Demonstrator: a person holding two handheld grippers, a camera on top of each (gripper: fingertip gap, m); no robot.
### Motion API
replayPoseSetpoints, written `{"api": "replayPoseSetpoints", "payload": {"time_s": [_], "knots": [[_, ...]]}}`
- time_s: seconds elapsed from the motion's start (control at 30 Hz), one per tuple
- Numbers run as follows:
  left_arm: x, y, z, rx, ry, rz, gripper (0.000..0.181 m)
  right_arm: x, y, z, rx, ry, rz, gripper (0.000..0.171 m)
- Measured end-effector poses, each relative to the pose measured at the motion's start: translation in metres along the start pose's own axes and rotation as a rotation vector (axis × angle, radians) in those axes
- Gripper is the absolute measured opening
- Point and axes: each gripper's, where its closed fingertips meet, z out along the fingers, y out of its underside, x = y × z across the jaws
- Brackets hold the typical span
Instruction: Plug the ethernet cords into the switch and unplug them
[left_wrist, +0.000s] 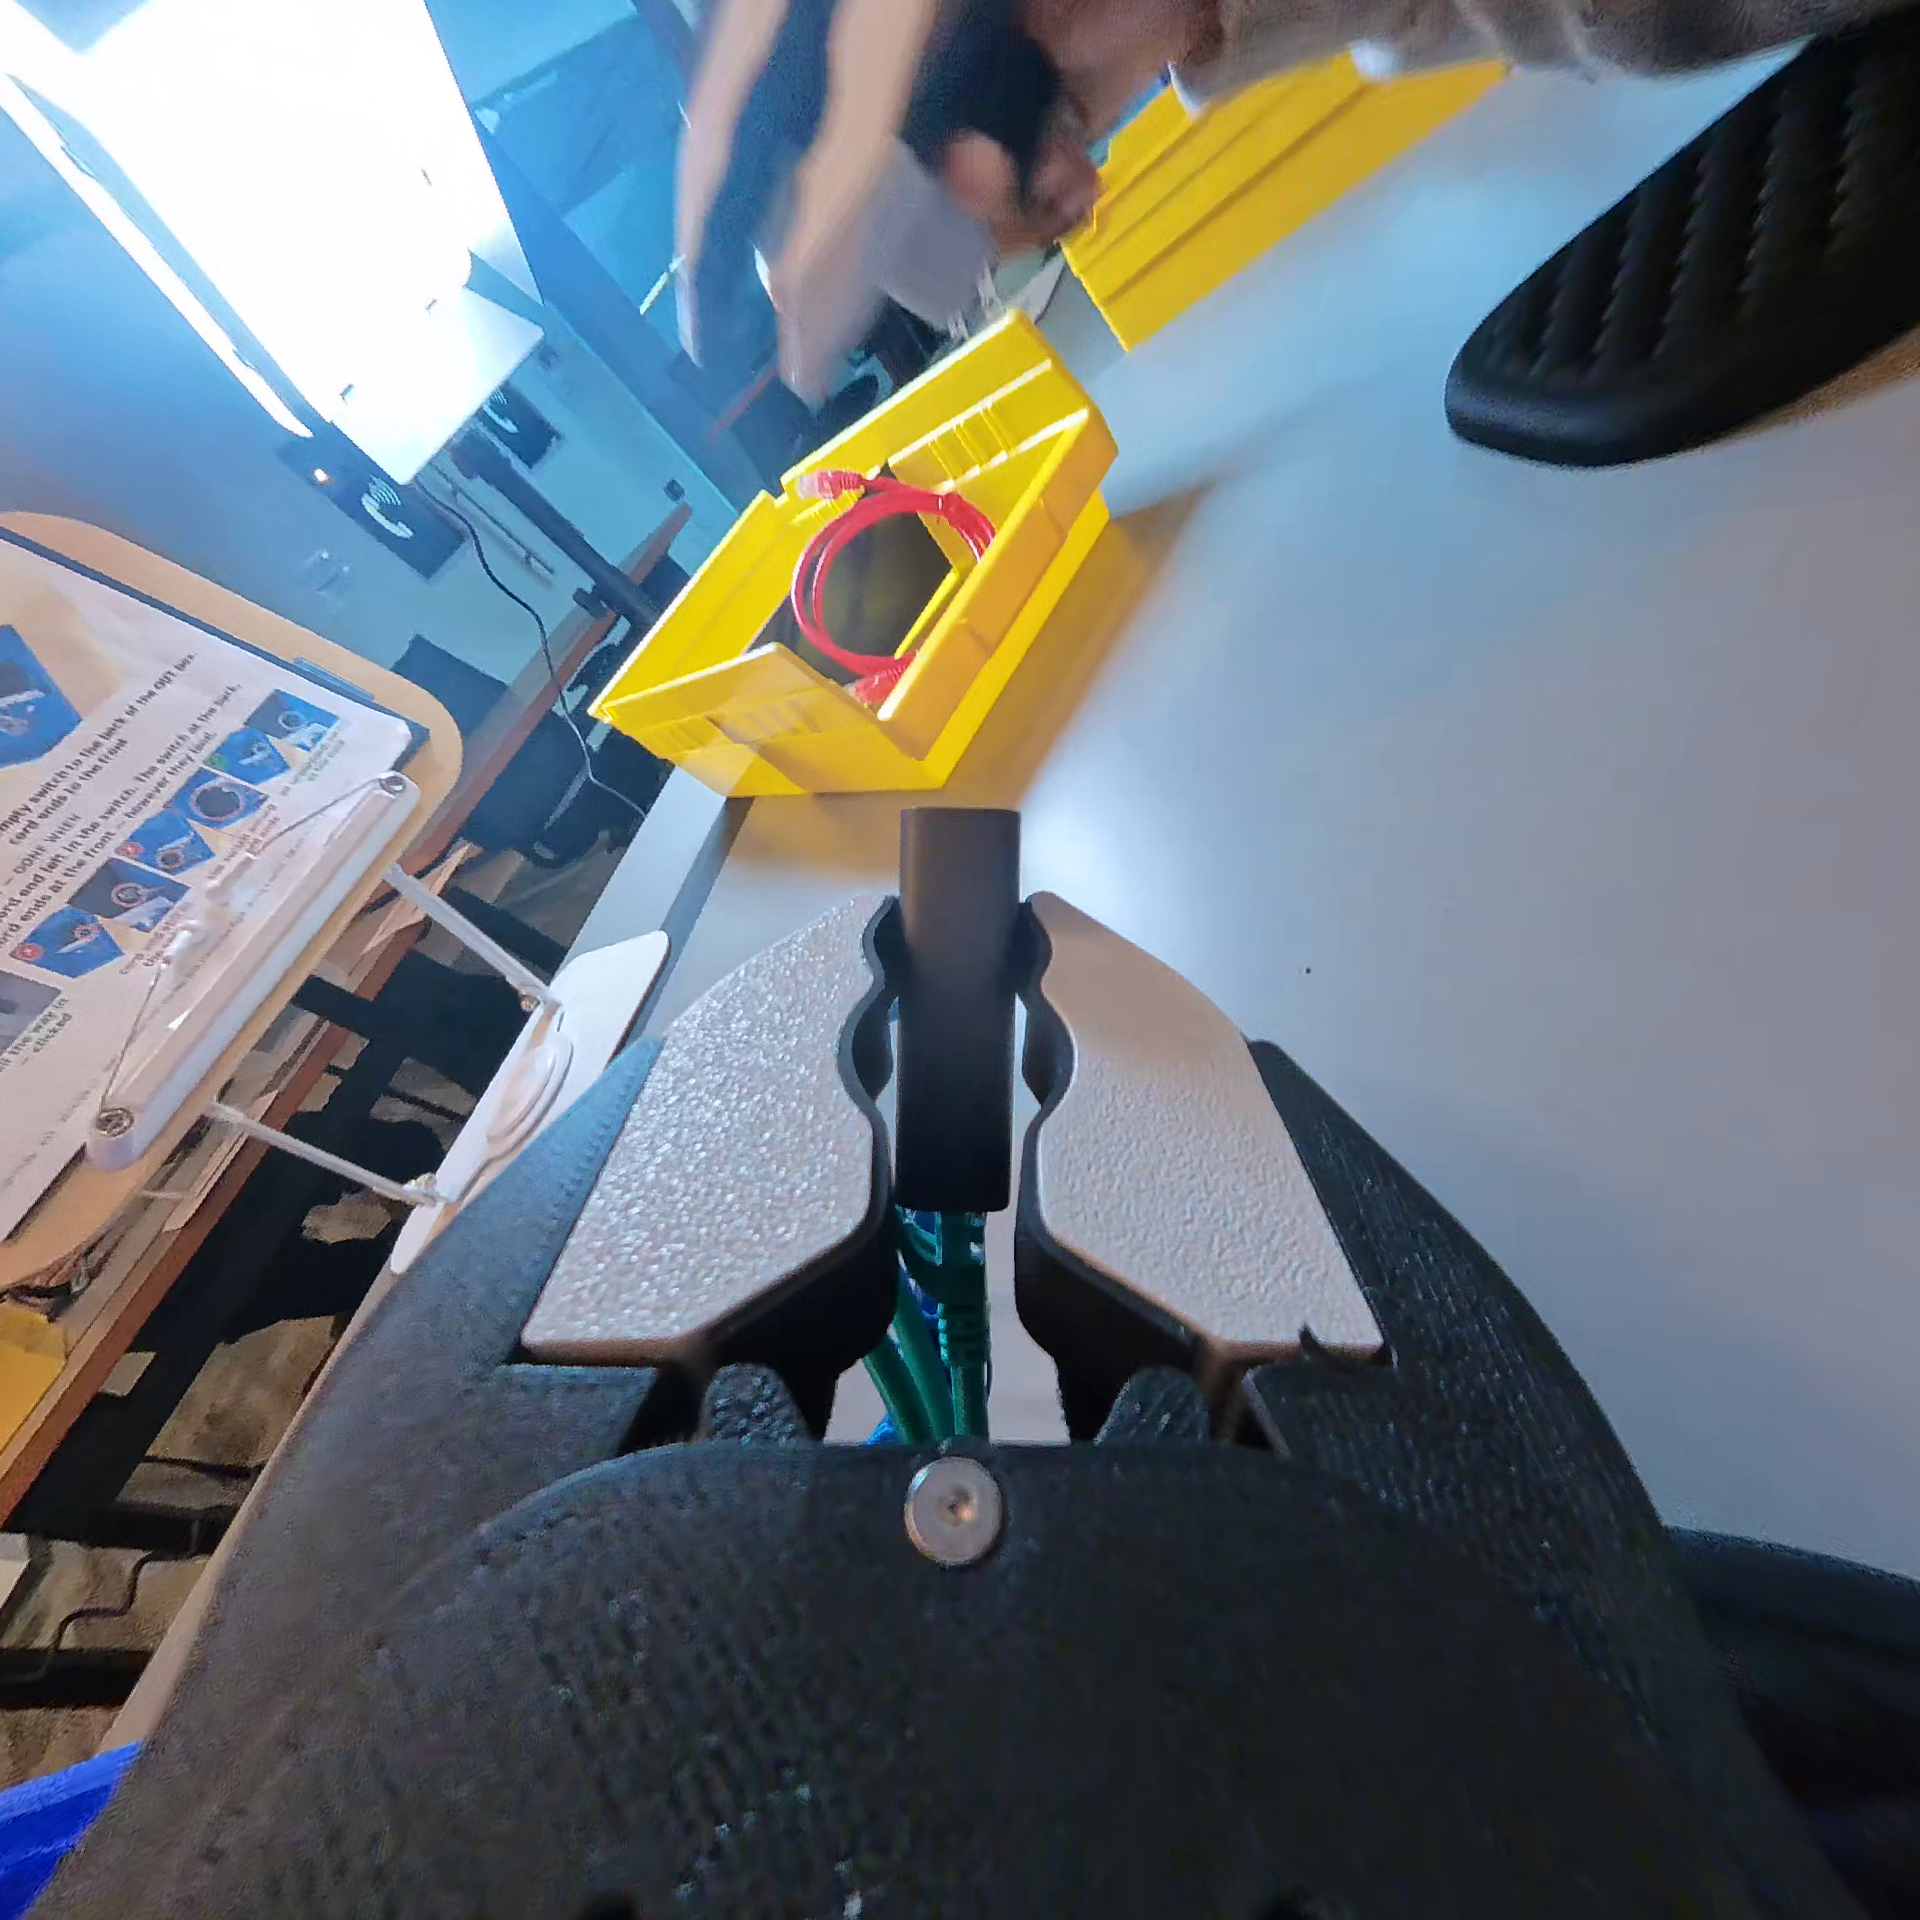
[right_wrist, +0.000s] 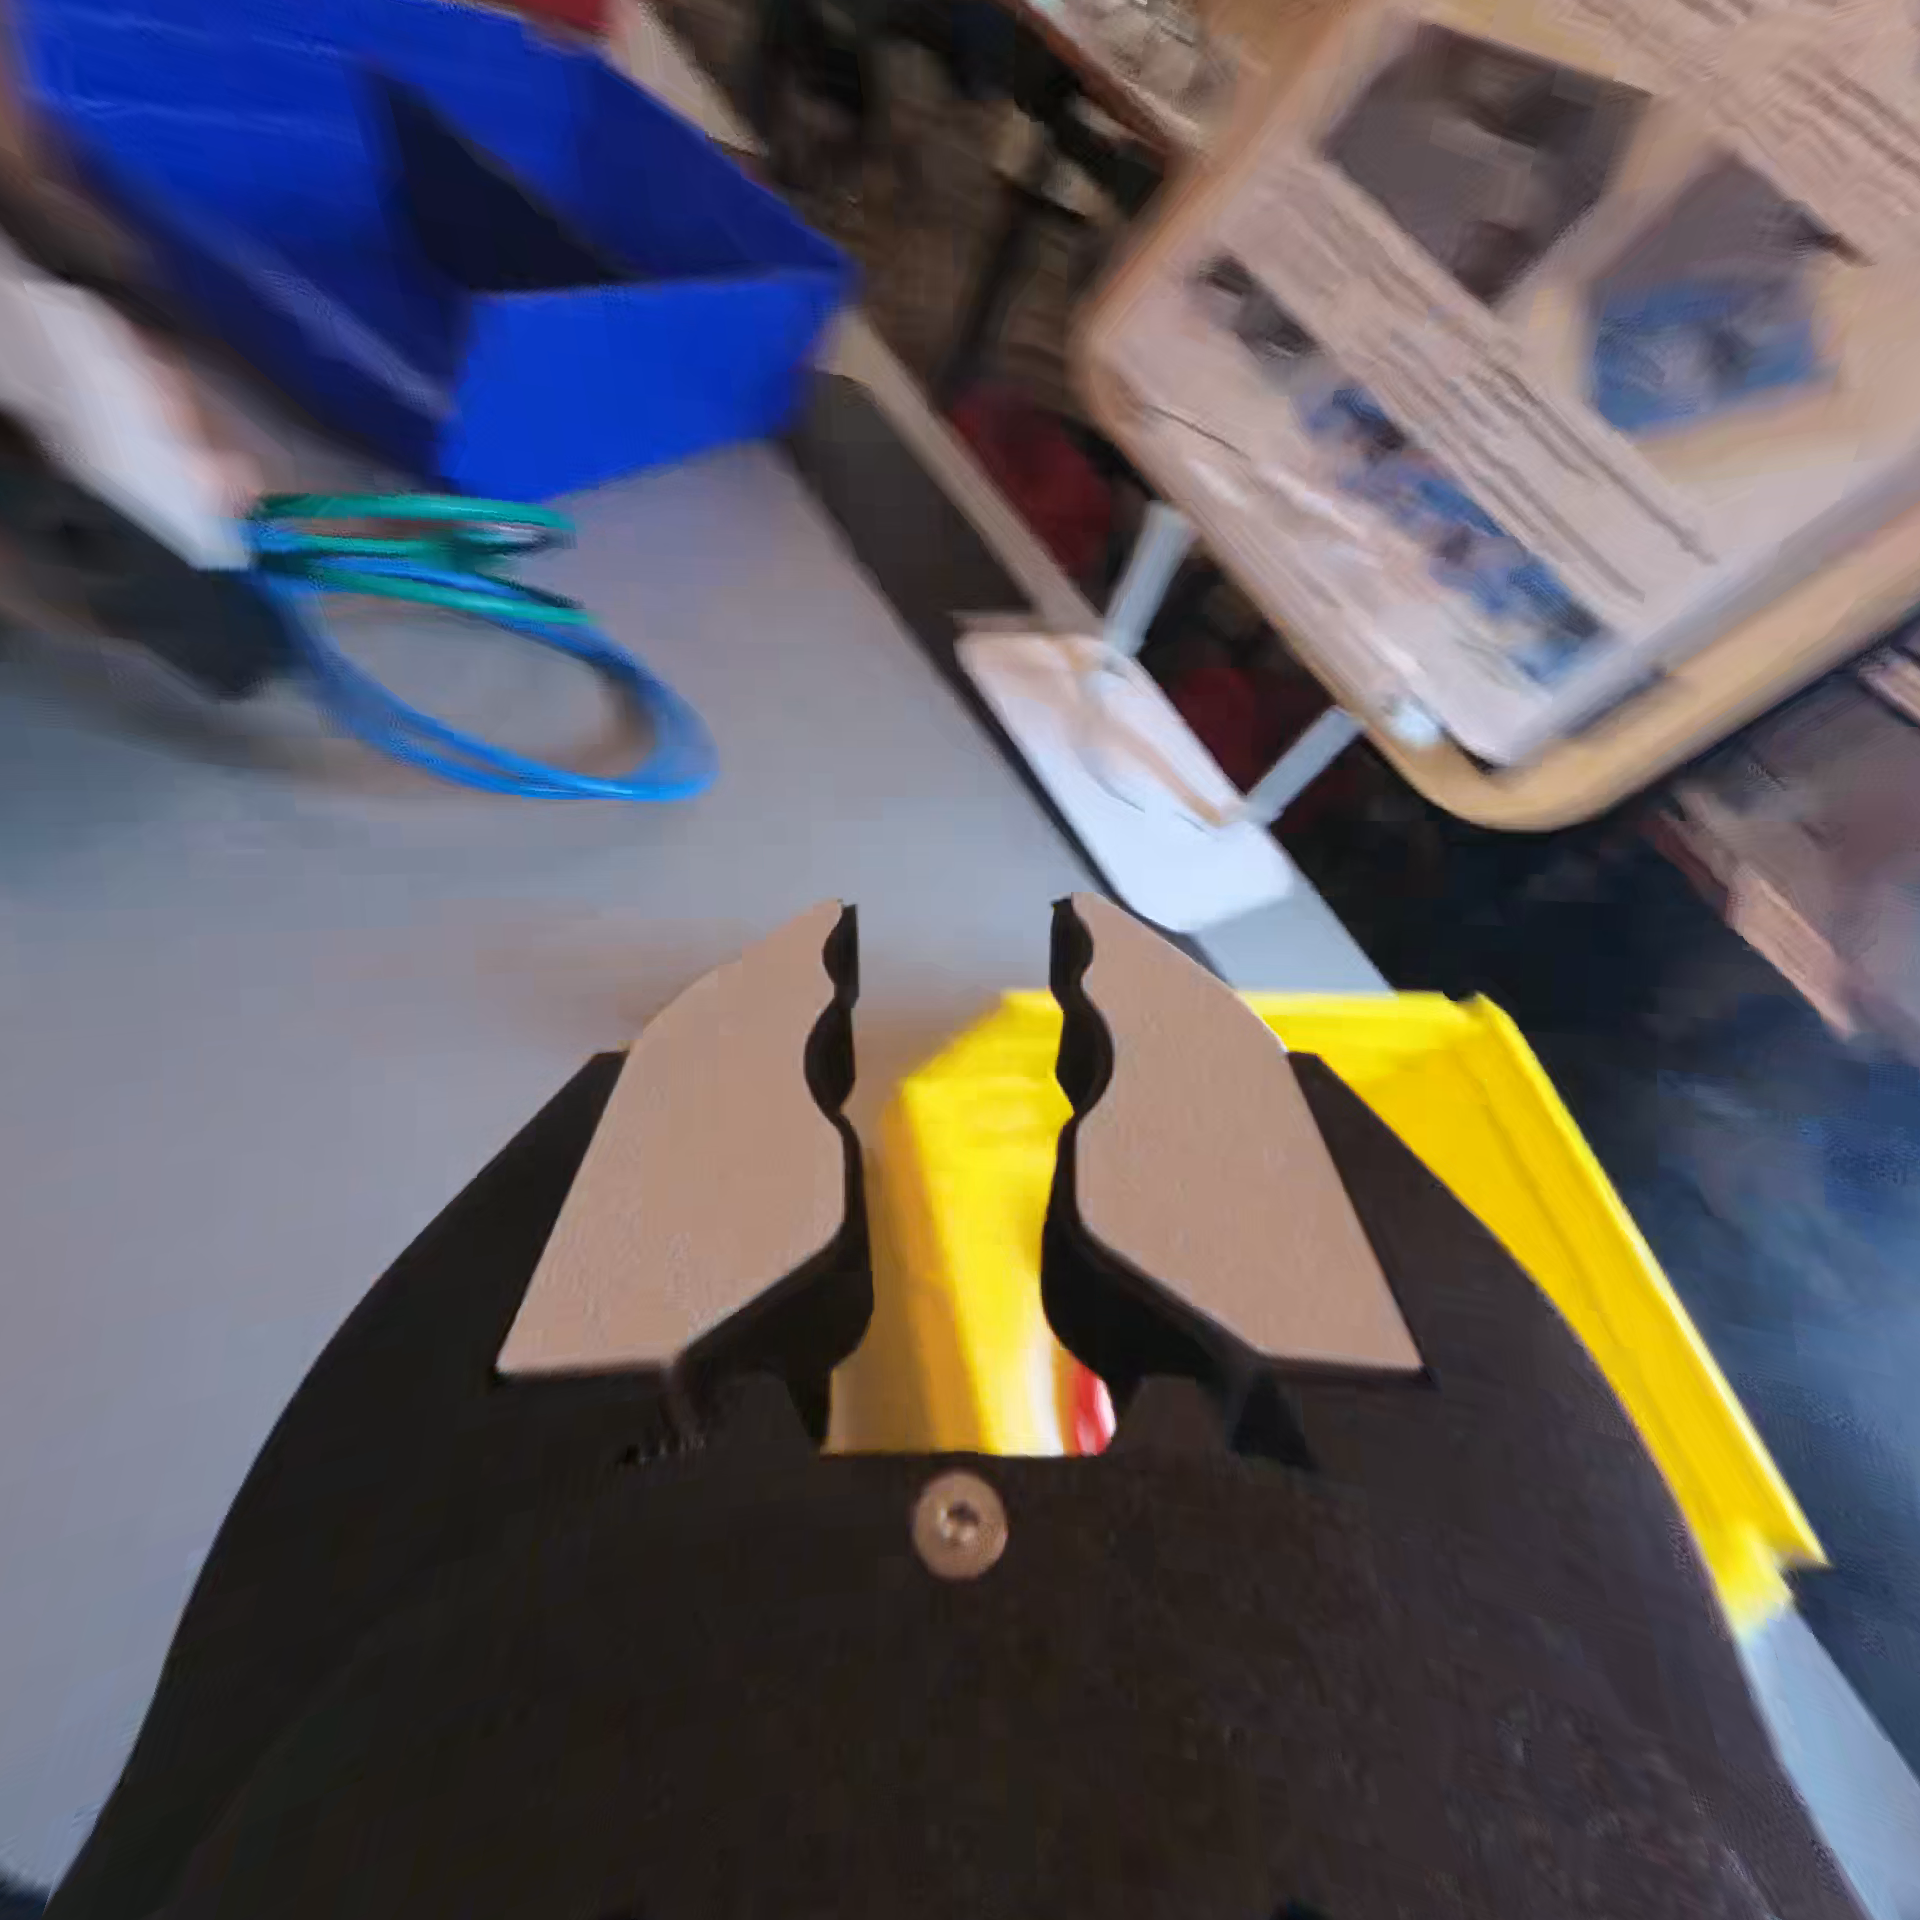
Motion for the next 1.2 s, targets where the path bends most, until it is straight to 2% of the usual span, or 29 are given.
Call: {"api": "replayPoseSetpoints", "payload": {"time_s": [0.07, 0.17, 0.3, 0.4, 0.47, 0.5, 0.53, 0.6, 0.73, 0.87, 1.0, 1.1, 1.2], "knots": [[-0.001, -0.009, -0.003, 0.049, 0.003, -0.017, 0.021, -0.066, -0.011, 0.014, 0.048, -0.197, -0.091, 0.038], [-0.006, -0.028, -0.011, 0.14, 0.01, -0.06, 0.021, -0.117, -0.007, 0.04, 0.053, -0.268, -0.198, 0.041], [-0.025, -0.056, -0.03, 0.291, -0.011, -0.171, 0.021, -0.124, 0.008, 0.063, 0.045, -0.265, -0.138, 0.055], [-0.033, -0.075, -0.045, 0.423, 0.039, -0.271, 0.02, -0.116, 0.0, 0.062, 0.128, -0.237, -0.089, 0.066], [-0.032, -0.085, -0.051, 0.506, 0.093, -0.324, 0.02, -0.125, -0.008, 0.059, 0.161, -0.259, -0.102, 0.068], [-0.031, -0.09, -0.055, 0.549, 0.128, -0.353, 0.021, -0.132, -0.008, 0.06, 0.155, -0.273, -0.12, 0.062], [-0.031, -0.094, -0.058, 0.582, 0.154, -0.377, 0.021, -0.135, -0.007, 0.061, 0.154, -0.254, -0.169, 0.049], [-0.034, -0.094, -0.061, 0.593, 0.172, -0.398, 0.021, -0.135, -0.011, 0.056, 0.212, -0.212, -0.258, 0.01], [-0.039, -0.066, -0.056, 0.441, 0.138, -0.343, 0.022, -0.109, -0.029, 0.034, 0.234, -0.175, -0.207, 0.006], [-0.029, -0.016, -0.033, 0.107, 0.131, -0.217, 0.025, -0.082, -0.04, 0.013, 0.174, -0.071, -0.27, 0.009], [-0.005, 0.018, -0.011, -0.168, 0.173, -0.055, 0.03, -0.083, -0.042, 0.011, 0.06, -0.042, -0.407, 0.01], [0.005, 0.027, -0.006, -0.276, 0.209, 0.034, 0.037, -0.092, -0.047, 0.014, 0.011, -0.067, -0.507, 0.011], [0.016, 0.031, -0.002, -0.32, 0.292, 0.021, 0.046, -0.103, -0.056, 0.018, 0.009, -0.104, -0.573, 0.011]]}}
